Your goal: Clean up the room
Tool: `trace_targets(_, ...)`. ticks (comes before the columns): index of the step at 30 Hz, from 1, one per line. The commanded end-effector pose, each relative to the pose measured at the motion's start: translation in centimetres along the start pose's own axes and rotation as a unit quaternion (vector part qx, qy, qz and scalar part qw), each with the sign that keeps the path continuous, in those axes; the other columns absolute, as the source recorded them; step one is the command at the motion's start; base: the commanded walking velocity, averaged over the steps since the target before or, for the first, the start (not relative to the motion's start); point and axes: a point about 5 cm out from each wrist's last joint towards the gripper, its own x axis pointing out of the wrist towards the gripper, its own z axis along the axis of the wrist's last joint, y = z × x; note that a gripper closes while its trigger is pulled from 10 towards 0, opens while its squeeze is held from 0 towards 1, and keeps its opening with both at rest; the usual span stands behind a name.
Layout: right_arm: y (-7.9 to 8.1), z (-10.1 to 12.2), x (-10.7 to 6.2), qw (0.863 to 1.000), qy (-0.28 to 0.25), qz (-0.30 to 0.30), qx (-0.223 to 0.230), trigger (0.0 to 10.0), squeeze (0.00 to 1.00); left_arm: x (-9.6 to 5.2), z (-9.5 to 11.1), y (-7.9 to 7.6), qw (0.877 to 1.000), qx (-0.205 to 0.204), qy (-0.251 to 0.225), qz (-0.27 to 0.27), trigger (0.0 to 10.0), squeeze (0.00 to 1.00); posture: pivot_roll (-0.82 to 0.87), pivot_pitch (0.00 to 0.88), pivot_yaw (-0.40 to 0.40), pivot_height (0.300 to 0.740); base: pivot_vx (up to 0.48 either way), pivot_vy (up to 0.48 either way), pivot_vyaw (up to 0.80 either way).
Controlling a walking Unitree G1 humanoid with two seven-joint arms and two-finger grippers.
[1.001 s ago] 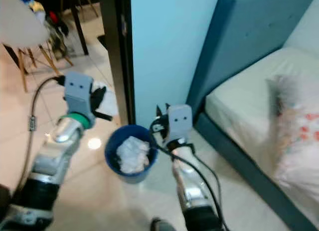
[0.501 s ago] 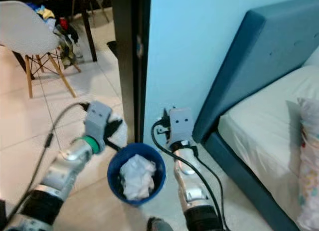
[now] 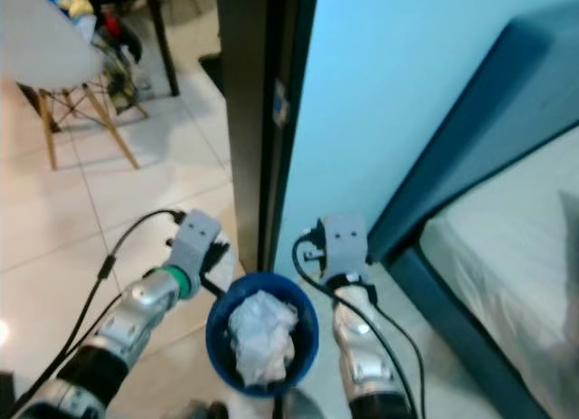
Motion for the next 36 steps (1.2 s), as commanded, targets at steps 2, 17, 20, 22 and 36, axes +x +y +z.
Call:
trace_targets(2, 0.3, -0.4, -0.1, 1.0, 0.013, 0.001, 0.001, 10.0, 0.0, 0.0, -1.0, -1.0, 0.999, 0.013, 0.014, -0.031, 10.0, 0.0, -0.07, 0.186, 0.055, 0.74, 0.0, 0.0, 0.0)
trace_targets(17, -0.7, -0.3, -1.2, 1.0, 0.016, -0.021, -0.001, 10.0, 0.0, 2.3, -0.7, -3.4, 0.995, 0.086, 0.026, -0.036, 10.0, 0.0, -0.12, 0.29, 0.099, 0.74, 0.0, 0.0, 0.0)
trace_targets(20, -0.3, 0.0, -1.5, 1.0, 0.009, -0.018, 0.008, 10.0, 0.0, 2.9, 0.2, -3.5, 0.995, 0.092, 0.019, -0.027, 10.0, 0.0, -0.14, 0.323, 0.116, 0.74, 0.0, 0.0, 0.0)
trace_targets(22, 0.2, 0.4, -1.8, 1.0, 0.001, -0.016, 0.017, 10.0, 0.0, 3.5, 1.1, -3.5, 0.995, 0.101, 0.014, -0.015, 10.0, 0.0, -0.15, 0.337, 0.12, 0.74, 0.0, 0.0, 0.0)
trace_targets(36, 0.0, 0.5, -2.3, 1.0, 0.005, -0.019, 0.023, 10.0, 0.0, 1.5, -4.1, -2.5, 0.974, 0.185, 0.121, -0.051, 10.0, 1.0, -0.12, 0.343, 0.117, 0.74, 0.0, 0.0, 0.0)
